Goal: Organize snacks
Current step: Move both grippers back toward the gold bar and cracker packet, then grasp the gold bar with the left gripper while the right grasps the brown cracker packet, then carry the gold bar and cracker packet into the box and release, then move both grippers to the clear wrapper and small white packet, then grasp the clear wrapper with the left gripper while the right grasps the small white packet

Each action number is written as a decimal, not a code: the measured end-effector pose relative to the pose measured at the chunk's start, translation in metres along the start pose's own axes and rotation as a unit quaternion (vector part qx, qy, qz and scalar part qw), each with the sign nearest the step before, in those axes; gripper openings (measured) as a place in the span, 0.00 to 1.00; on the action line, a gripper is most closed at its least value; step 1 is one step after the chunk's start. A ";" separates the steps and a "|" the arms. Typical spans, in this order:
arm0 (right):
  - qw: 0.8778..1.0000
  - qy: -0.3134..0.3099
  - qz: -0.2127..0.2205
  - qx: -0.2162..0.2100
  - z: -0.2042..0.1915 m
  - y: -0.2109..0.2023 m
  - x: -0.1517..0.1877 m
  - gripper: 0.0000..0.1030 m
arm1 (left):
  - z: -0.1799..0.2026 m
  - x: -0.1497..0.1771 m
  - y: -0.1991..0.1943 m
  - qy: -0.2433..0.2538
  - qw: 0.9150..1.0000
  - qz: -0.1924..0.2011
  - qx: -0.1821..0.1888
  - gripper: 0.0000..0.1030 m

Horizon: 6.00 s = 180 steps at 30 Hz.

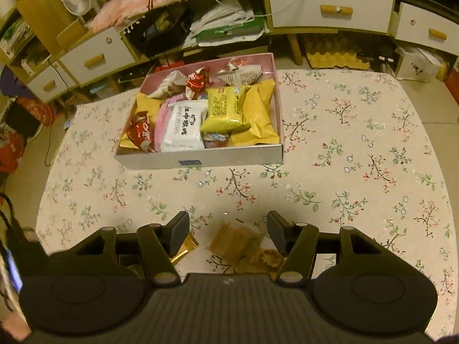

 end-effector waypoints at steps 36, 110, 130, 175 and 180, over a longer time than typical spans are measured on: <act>0.997 -0.042 -0.056 0.035 -0.028 0.059 0.026 0.32 | -0.051 -0.029 -0.046 -0.107 0.992 0.067 0.014 0.31; 0.997 0.016 0.069 -0.029 -0.002 -0.040 -0.025 0.54 | -0.036 -0.067 -0.113 -0.163 0.976 0.135 0.046 0.66; 0.996 -0.060 0.053 0.039 0.007 -0.034 0.000 0.70 | -0.006 0.016 -0.064 -0.273 0.961 0.045 -0.011 0.89; 0.996 -0.054 -0.016 0.064 0.040 0.002 0.005 0.70 | 0.017 0.023 -0.037 -0.226 0.973 0.039 -0.013 0.35; 0.994 -0.065 -0.050 0.075 0.048 0.023 0.017 0.69 | 0.004 0.015 -0.043 -0.247 0.968 0.051 -0.013 0.35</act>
Point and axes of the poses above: each gripper's, at about its wrist camera, not at the fingertips, and y roughly the way its jaws point, z to its right, x to its underside, the point moved 7 cm from there along y, roughly the way its jaws point, and after that the axes turned 4 degrees about -x, right-handed, at the moved point
